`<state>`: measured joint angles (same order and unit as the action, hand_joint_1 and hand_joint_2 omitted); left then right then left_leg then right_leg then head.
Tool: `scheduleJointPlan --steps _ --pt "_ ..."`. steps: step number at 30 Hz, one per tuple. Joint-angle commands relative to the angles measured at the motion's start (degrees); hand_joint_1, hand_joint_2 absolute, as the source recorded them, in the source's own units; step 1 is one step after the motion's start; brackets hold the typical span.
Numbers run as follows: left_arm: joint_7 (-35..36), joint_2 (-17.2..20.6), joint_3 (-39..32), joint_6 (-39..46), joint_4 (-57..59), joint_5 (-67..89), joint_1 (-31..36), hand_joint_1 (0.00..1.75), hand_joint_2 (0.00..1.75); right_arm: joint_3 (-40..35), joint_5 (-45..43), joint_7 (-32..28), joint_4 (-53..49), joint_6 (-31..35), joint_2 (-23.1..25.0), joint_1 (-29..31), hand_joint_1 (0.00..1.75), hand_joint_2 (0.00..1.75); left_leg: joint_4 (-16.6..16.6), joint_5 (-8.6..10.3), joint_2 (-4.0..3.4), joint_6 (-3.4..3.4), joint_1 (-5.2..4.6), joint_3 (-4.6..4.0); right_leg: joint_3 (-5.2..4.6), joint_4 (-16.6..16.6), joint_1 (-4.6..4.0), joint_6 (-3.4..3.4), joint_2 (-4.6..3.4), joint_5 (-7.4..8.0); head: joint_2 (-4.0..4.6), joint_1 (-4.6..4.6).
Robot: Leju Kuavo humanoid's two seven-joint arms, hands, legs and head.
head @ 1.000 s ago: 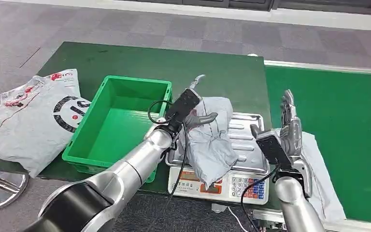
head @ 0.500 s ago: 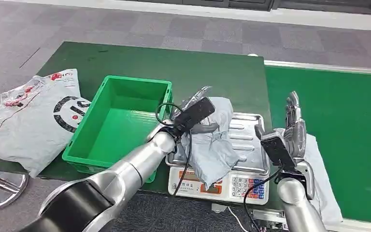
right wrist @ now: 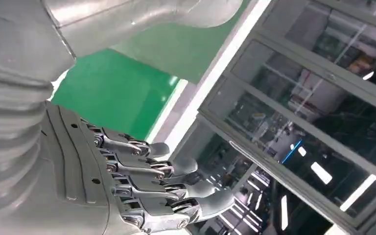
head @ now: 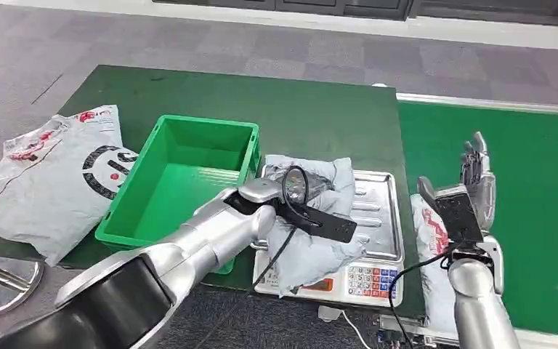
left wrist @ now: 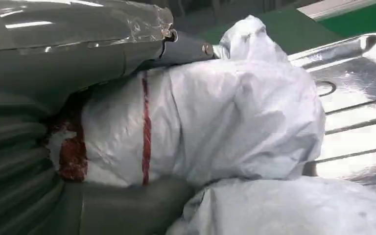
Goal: Moved the parcel from conveyor to table for the left to box.
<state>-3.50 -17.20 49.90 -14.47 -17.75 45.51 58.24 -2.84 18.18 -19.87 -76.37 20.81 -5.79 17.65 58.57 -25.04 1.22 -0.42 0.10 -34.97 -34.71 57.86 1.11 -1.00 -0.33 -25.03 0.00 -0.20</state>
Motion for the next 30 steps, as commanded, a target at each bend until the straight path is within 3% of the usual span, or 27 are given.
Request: scheduleJointPlan --steps 1,7,14,20,24,30 --pt "-1.47 1.53 5.86 -4.77 4.36 0.73 -0.83 1.75 1.75 1.81 -0.99 0.08 4.5 -0.64 -0.32 2.65 0.0 1.75 -0.13 0.01 -0.27 -0.01 0.0 0.2 0.11 -0.14 -0.02 0.06 -0.17 0.09 0.0 0.0" --pt "-4.57 1.93 6.62 -6.04 3.75 1.9 -0.72 1.75 1.75 1.69 -1.26 0.43 2.52 -1.34 -0.43 2.33 0.0 1.75 -0.22 0.04 -0.34 -0.01 -0.01 0.33 0.23 -0.23 -0.01 0.08 -0.18 0.12 0.0 0.0" --pt "-3.11 1.82 -3.38 15.94 0.6 -1.22 -0.28 1.75 1.75 3.22 -1.34 1.54 -6.17 -2.71 -0.66 -4.04 0.0 1.75 -0.1 0.03 -0.09 -0.03 0.01 0.29 0.24 -0.1 -0.02 0.08 0.03 0.02 0.0 0.0" --pt "1.59 2.96 -2.9 33.28 -2.77 5.42 2.68 1.75 1.75 3.03 -1.54 1.78 -7.75 -3.91 -0.25 -4.1 0.0 1.75 0.02 0.02 -0.16 -0.03 0.03 -0.03 -0.06 -0.02 -0.04 0.08 -0.01 0.04 0.0 0.0" --pt "6.82 4.79 -3.9 39.92 -4.21 13.89 5.98 1.75 1.75 2.14 -1.51 1.8 -6.01 -4.21 0.58 -1.34 0.0 1.75 0.11 0.0 -0.25 -0.03 0.02 -0.13 -0.2 0.08 -0.03 0.08 -0.16 0.04 0.0 0.0" --pt "9.78 5.89 -13.2 43.74 -4.75 21.42 8.71 1.75 1.75 2.48 -2.07 1.34 -6.48 -2.21 -1.03 -3.86 0.0 1.75 0.06 -0.02 -0.29 -0.06 0.06 -0.12 -0.16 0.01 -0.08 0.14 -0.18 0.04 0.0 0.0"
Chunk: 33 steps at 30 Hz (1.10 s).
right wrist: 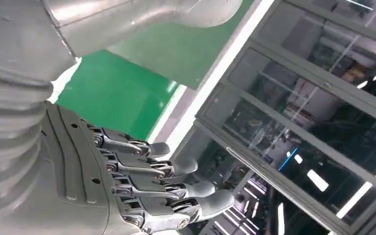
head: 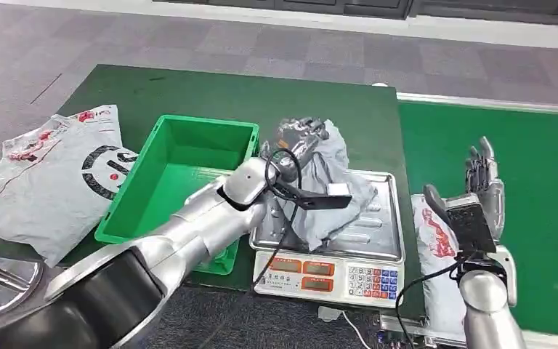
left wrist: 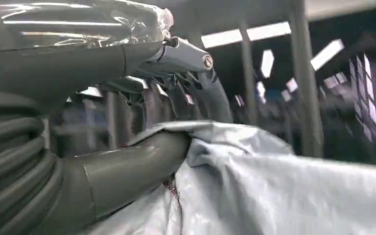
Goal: Moved the parcel from conveyor to table for the left to box.
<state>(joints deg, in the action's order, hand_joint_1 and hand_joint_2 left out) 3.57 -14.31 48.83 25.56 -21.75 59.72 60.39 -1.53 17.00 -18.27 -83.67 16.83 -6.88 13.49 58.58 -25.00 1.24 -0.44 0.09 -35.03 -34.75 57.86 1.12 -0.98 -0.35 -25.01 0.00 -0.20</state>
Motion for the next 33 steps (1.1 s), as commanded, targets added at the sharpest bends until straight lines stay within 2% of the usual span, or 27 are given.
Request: scheduleJointPlan --steps 1,2,27,30,33 --pt "4.49 3.19 -12.38 4.33 -0.14 9.25 7.25 1.75 1.75 1.46 -1.38 -0.31 0.3 1.96 -0.33 -0.28 0.0 1.75 0.08 -0.04 -0.15 -0.03 0.06 -0.09 -0.11 0.03 -0.08 0.07 -0.06 0.01 0.0 0.0" --pt "6.55 3.36 -12.25 3.78 0.73 11.5 7.94 1.75 1.75 1.64 -1.75 -0.21 -0.36 2.13 -0.65 -0.88 0.0 1.75 0.07 -0.05 -0.18 -0.04 0.06 -0.09 -0.13 0.04 -0.08 0.09 -0.06 0.0 0.0 0.0" --pt "6.33 3.35 -12.92 3.91 0.88 12.1 7.84 1.75 1.75 1.74 -2.03 -0.14 -1.24 2.23 -0.78 -1.4 0.0 1.75 0.03 -0.03 -0.12 -0.01 0.03 -0.07 -0.12 0.0 -0.04 0.05 -0.04 0.0 0.0 0.0" --pt "12.86 5.54 -14.33 1.08 3.48 15.66 9.12 1.75 1.75 1.96 -2.53 0.27 -3.27 2.58 -1.22 -3.58 0.0 1.75 0.03 -0.03 -0.16 -0.01 0.02 -0.07 -0.14 0.01 -0.03 0.06 -0.06 0.0 0.0 0.0" --pt "14.64 9.1 -16.4 1.3 5.15 17.25 9.53 1.75 1.75 1.99 -2.45 0.89 -5.51 2.77 -0.95 -5.54 0.0 1.75 -0.09 -0.04 -0.35 -0.06 0.05 0.06 -0.06 -0.09 -0.07 0.14 -0.18 0.04 0.0 0.0"
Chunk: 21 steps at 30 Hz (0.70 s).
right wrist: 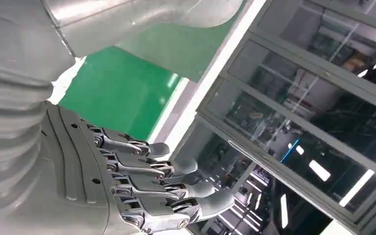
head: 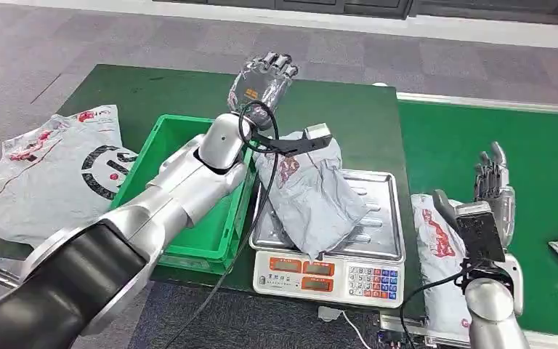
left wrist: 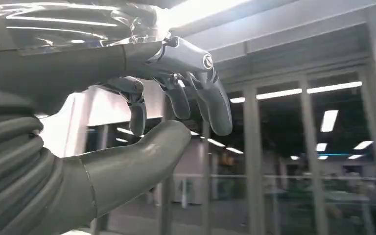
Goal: Moved the parcel from conveyor to table for the left to box.
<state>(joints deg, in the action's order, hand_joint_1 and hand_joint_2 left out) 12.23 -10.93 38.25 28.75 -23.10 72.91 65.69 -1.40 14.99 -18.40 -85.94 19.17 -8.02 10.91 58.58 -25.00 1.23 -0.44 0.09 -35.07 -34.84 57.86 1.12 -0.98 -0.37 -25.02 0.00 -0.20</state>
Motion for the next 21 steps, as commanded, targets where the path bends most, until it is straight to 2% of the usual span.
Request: scheduleJointPlan --steps 1,2,5,7,8,9,10,14,21 --pt "4.52 6.28 -6.69 -2.14 6.65 3.49 3.97 1.75 1.75 1.82 -0.47 1.2 -3.27 0.42 -0.19 -3.09 0.0 1.75 -0.01 -0.04 -0.25 -0.04 0.02 0.04 -0.03 0.0 -0.04 0.08 -0.16 0.01 0.0 0.0" --pt "1.52 6.15 -9.25 -5.5 7.2 1.14 3.64 1.75 1.75 1.7 -0.84 1.48 -3.31 0.49 -1.16 -3.39 0.0 1.75 -0.08 -0.06 -0.43 -0.07 0.03 0.13 -0.01 -0.05 -0.06 0.14 -0.28 0.04 0.0 0.0" --pt "4.86 7.14 -7.83 -7.13 7.59 5.37 2.78 1.75 1.75 2.12 -2.53 1.31 -2.7 -0.25 -2.87 -3.68 0.0 1.75 -0.04 -0.03 -0.24 -0.03 0.03 0.06 -0.03 -0.03 -0.05 0.06 -0.12 0.01 0.0 0.0" --pt "1.99 7.96 -10.9 -9.16 7.63 2.64 2.22 1.75 1.75 1.75 -2.85 1.2 -1.66 -0.62 -3.26 -3.01 0.0 1.75 -0.07 -0.01 -0.23 -0.04 0.01 0.06 -0.06 -0.02 -0.03 0.05 -0.1 0.01 0.0 0.0" --pt "-19.61 5.05 -32.5 -30.5 3.79 -18.96 -0.95 0.0 1.75 1.4 -3.22 1.28 -1.86 -1.3 -4.48 -3.63 0.0 1.75 -0.1 0.0 -0.26 -0.06 0.05 0.06 -0.03 -0.09 -0.07 0.07 -0.12 0.02 0.0 0.0" --pt "-30.41 4.44 -38.47 -34.0 3.65 -31.2 -1.79 0.0 1.75 1.71 -3.64 1.25 -1.89 -1.46 -4.84 -3.95 0.0 1.75 -0.17 0.02 -0.17 -0.04 0.04 0.09 0.05 -0.17 -0.07 0.06 -0.02 0.02 0.0 0.0" --pt "-31.75 4.33 -37.9 -37.96 3.15 -32.57 -2.07 0.0 1.75 1.83 -3.87 1.15 -1.74 -1.68 -5.19 -3.91 0.0 1.75 -0.12 0.0 -0.13 -0.03 0.02 0.05 -0.01 -0.09 -0.03 0.03 -0.04 0.0 0.0 0.0" --pt "-32.23 3.67 -34.52 -41.39 1.96 -33.92 -2.13 0.0 1.75 2.74 -5.08 0.84 -2.77 -2.06 -6.81 -5.62 0.0 1.75 -0.08 -0.01 -0.15 -0.04 0.03 0.0 -0.02 -0.11 -0.04 0.05 -0.04 0.01 0.0 0.0" --pt "-33.42 3.49 -27.8 -38.87 0.97 -33.77 -4.3 0.0 1.75 2.92 -5.68 0.65 -3.85 -2.02 -6.97 -6.53 0.0 1.75 -0.04 -0.05 -0.1 -0.02 -0.05 -0.1 -0.12 -0.06 0.02 0.06 0.01 -0.02 0.0 0.0"
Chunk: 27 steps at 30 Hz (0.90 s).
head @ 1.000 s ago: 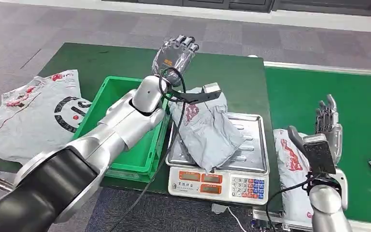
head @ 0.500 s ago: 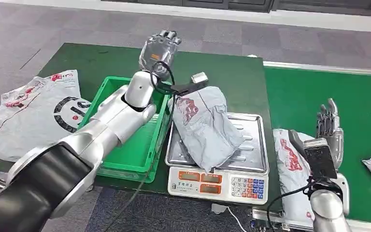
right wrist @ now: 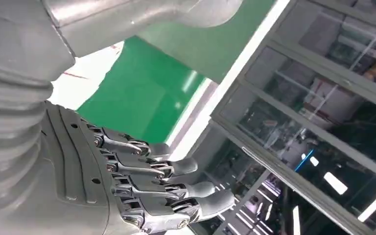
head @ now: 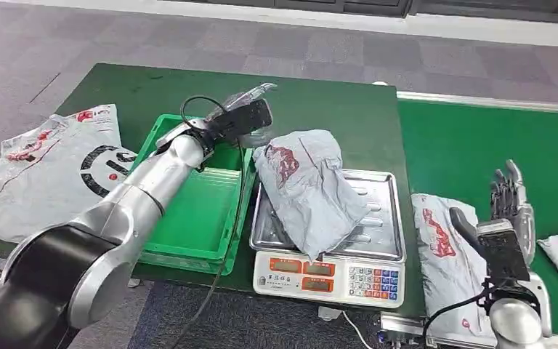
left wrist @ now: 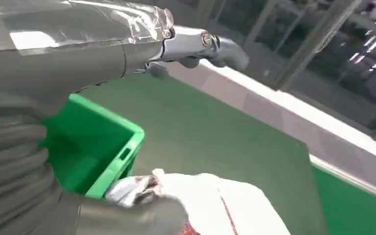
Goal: Moved the parcel from conveyor to table for the left to box.
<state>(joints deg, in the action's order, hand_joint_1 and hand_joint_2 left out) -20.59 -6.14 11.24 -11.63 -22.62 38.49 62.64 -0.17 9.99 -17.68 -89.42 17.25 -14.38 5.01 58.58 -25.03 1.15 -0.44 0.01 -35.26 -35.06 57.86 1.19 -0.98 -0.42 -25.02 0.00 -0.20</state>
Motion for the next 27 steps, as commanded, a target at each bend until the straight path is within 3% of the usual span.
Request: scheduleJointPlan --steps 1,5,15,23,27 --pt "-0.63 -1.39 -0.26 1.74 0.55 0.68 -1.45 0.0 1.75 1.63 -0.65 -0.07 -0.37 -0.03 -0.47 -0.5 0.0 1.75 -0.06 0.01 0.0 -0.02 -0.01 0.06 0.04 -0.05 -0.01 0.05 0.07 -0.02 0.0 0.0" --pt "-1.41 -2.65 3.33 3.05 0.51 0.78 -1.97 0.0 1.75 2.24 0.13 0.34 -2.58 0.7 1.49 -1.67 0.0 1.75 -0.1 -0.02 -0.06 -0.02 0.05 0.13 0.13 -0.13 -0.07 0.07 0.05 -0.01 0.0 0.0" --pt "-1.3 -3.25 3.66 3.57 0.17 -2.09 -2.07 0.0 1.75 3.48 1.14 0.71 -4.56 0.8 2.54 -3.5 0.0 1.75 -0.09 -0.03 -0.12 -0.03 0.08 0.11 0.11 -0.12 -0.1 0.09 0.02 -0.01 0.0 0.0" --pt "-0.16 -2.98 16.56 4.53 1.64 4.34 -3.48 0.0 1.75 4.7 1.96 0.69 -5.27 -0.89 3.03 -3.9 0.0 1.75 -0.14 -0.02 -0.04 -0.02 0.06 0.17 0.17 -0.15 -0.08 0.09 0.09 -0.03 0.0 0.0" --pt "-2.52 -2.74 26.88 3.27 2.57 11.63 -4.25 0.0 1.75 4.32 1.91 0.57 -3.75 -1.61 2.55 -2.49 0.0 1.75 -0.18 -0.03 -0.14 -0.03 0.05 0.24 0.21 -0.19 -0.07 0.09 0.01 -0.01 0.0 0.0"
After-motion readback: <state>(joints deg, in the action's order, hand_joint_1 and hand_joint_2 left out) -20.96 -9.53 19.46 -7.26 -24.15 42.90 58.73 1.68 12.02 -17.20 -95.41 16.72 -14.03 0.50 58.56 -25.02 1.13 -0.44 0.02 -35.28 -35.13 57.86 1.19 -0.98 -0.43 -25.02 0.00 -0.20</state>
